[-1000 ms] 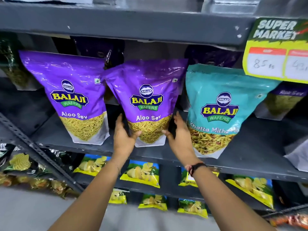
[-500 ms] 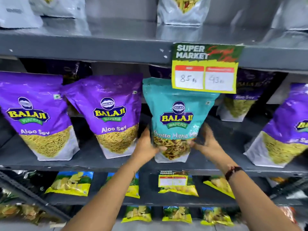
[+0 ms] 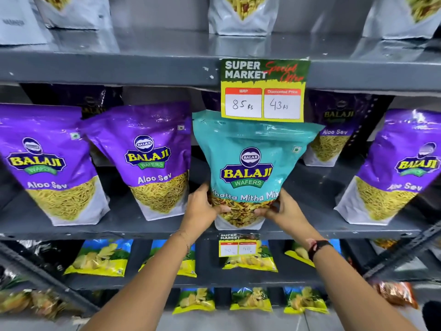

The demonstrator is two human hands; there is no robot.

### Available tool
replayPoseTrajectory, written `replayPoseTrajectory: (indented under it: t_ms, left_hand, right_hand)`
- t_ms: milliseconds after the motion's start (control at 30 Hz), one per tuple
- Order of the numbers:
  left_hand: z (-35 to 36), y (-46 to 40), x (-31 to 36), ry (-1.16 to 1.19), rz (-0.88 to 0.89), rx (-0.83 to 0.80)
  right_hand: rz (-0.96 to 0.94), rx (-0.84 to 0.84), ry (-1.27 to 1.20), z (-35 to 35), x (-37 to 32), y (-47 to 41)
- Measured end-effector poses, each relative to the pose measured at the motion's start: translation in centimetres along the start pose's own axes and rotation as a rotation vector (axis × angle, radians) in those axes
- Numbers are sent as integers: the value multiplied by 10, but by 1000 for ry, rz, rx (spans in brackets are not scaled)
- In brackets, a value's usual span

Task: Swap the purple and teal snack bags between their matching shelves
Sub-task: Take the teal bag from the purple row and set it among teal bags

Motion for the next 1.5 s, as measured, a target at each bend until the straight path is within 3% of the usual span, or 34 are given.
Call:
replayPoseTrajectory:
  t_ms: [400,567,733,933,1300,1500]
  left_hand:
    - [-77,46,116,91,253,-31]
    - [-125,52,198,137,446,53]
    - [-163,37,264,245,567,107]
    - [-182,0,311,353,585,165]
    - [-154,-87,292,409,400,209]
    - [-143,-95,284,339,450,189]
  right_hand:
    - [-295,114,68,-40,-125,96]
    - [-457,152,86,-60,-211,126]
    - [-562,175,-12,-81,-281,129]
    - [-655,196,-67,-100,-347,102]
    - [-520,192,-58,-107,-342,0]
    - [-489,241,-77,-107,-326,-10]
Point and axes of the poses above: each hand's wrist, its own y-axis away from the middle knuckle, its own z-axis out of the palm, x = y × z, the point moved 8 cm from there along -y, towards the middle knuckle, and after that the axes turned 5 degrees about z, right-handed, at the moved point
